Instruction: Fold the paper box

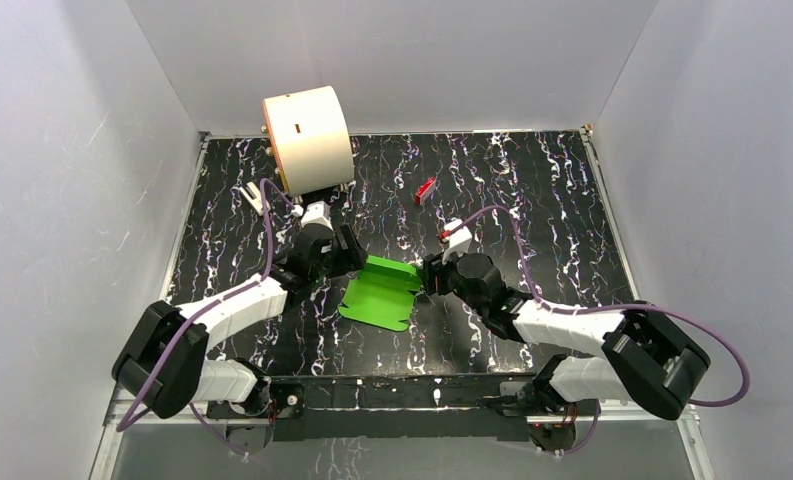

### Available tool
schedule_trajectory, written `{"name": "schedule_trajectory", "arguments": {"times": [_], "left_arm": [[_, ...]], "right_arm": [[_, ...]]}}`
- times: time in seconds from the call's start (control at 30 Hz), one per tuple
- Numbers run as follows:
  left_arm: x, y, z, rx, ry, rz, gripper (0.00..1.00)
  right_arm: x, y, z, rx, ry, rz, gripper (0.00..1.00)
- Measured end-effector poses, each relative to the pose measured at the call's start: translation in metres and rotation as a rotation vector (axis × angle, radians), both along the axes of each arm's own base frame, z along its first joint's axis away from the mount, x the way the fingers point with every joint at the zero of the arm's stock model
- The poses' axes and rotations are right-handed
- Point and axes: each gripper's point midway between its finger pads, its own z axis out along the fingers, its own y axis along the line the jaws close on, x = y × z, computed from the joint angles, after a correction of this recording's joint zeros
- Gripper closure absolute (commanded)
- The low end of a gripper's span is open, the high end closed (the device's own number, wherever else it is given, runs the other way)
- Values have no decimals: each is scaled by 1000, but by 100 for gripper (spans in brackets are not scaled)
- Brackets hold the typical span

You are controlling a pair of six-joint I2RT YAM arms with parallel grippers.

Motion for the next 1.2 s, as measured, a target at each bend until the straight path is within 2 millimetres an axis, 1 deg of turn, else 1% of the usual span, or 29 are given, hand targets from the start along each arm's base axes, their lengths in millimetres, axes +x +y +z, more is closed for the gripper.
{"name": "schedule_trajectory", "arguments": {"times": [0.13,0.33,0.63,0.77,0.97,1.07,1.2], "left_arm": [[-2,-3,-1,-8,9,-18,30],[-2,-10,-1,-24,17,-49,35],[-6,-22,-2,-64,32,-104,44],[-6,-23,-1,-68,33,-109,46],[-7,-25,0,-82,38,-117,48],[-7,-25,0,-90,41,-120,45],[-8,-26,0,-94,43,-123,33]], "right_arm": [[4,4,-3,6,-6,-1,42],[4,8,-14,-6,10,13,45],[10,21,-5,42,-40,45,50],[11,27,-12,38,-47,64,50],[14,31,-14,42,-66,79,51],[13,29,-15,47,-75,79,52],[14,29,-15,51,-81,73,54]]}}
